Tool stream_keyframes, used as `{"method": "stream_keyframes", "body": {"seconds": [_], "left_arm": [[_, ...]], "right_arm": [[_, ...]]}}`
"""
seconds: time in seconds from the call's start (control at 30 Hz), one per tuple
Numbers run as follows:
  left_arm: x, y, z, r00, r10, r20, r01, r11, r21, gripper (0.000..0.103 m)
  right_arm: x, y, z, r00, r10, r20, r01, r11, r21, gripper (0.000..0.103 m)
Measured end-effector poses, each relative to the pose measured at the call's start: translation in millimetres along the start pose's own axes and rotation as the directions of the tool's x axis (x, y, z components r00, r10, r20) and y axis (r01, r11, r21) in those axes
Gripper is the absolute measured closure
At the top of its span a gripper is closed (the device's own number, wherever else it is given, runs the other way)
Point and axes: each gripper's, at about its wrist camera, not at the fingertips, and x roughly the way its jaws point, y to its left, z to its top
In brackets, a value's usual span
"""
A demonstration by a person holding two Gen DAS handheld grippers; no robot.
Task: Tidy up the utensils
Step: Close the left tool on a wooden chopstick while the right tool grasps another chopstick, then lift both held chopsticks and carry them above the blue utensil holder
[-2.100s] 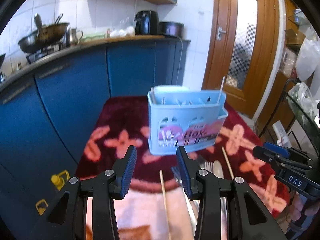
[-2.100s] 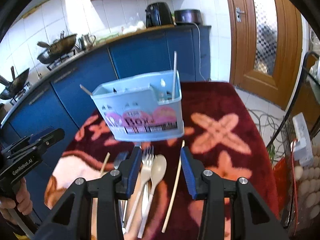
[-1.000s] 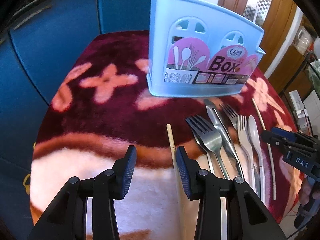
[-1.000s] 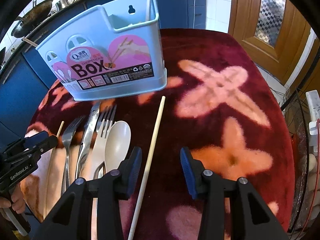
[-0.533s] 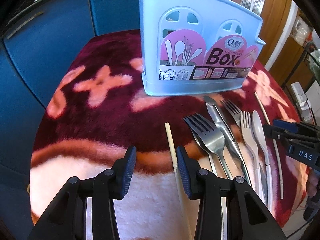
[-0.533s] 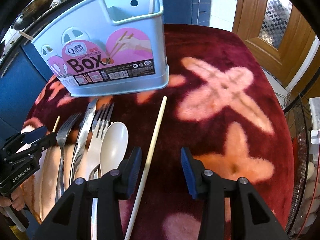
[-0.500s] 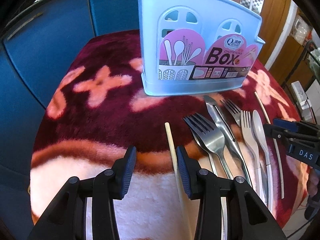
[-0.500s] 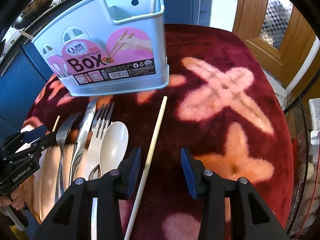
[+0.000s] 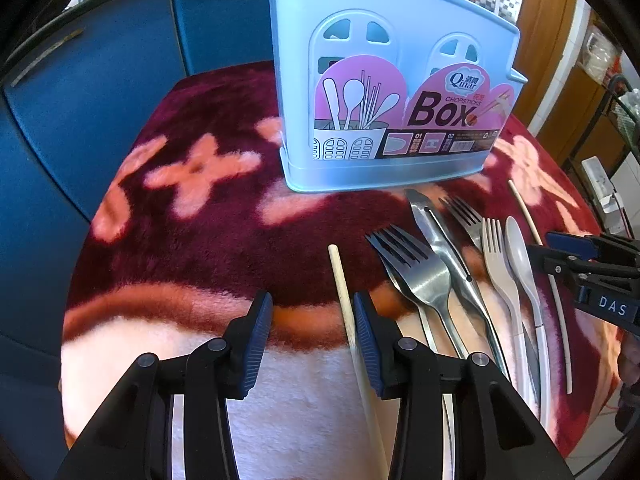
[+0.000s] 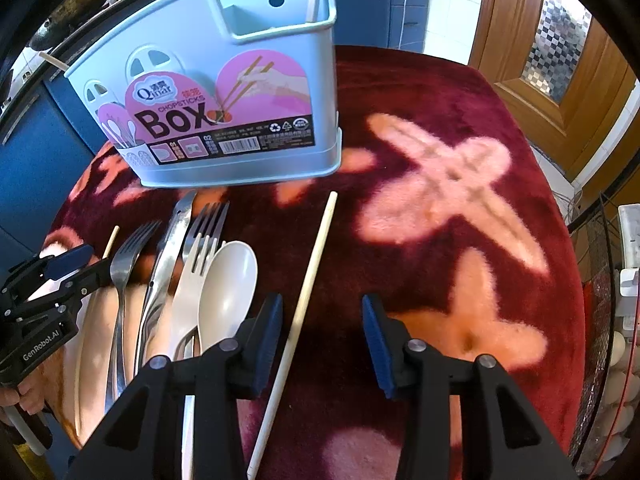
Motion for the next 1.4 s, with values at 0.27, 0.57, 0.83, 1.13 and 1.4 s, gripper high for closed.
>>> {"method": "stream_keyframes", "body": {"seconds": [0.27, 0.57, 0.83, 1.13, 1.4], "left_arm": [[0, -2, 0, 1.0, 0.008, -0.008, -0.007, 1.0, 0.012, 0.062], [-7, 8, -2, 0.997, -0.075, -0.022, 0.074, 0.997, -0.033, 0.095], [-16, 10, -7, 0.994, -0.107, -0.006, 0.106, 0.993, -0.054, 0.099], [-27, 14, -10, 0.993, -0.119, 0.019, 0.12, 0.99, -0.068, 0.099], [-42, 17, -13, 0.989, -0.129, 0.071, 0.134, 0.989, -0.069, 0.099]], "right_arm": [[-1, 0, -1, 1.0, -0.001, 0.0, 0.001, 1.0, -0.009, 0.068], [-7, -5, -3, 0.999, 0.043, 0.0, -0.043, 0.999, 0.026, 0.093], [-15, -8, -12, 0.997, 0.082, 0.004, -0.083, 0.995, 0.058, 0.097], [-23, -9, -18, 0.995, 0.101, 0.015, -0.102, 0.992, 0.068, 0.097], [-37, -2, -19, 0.99, 0.127, 0.056, -0.13, 0.989, 0.064, 0.097]]}}
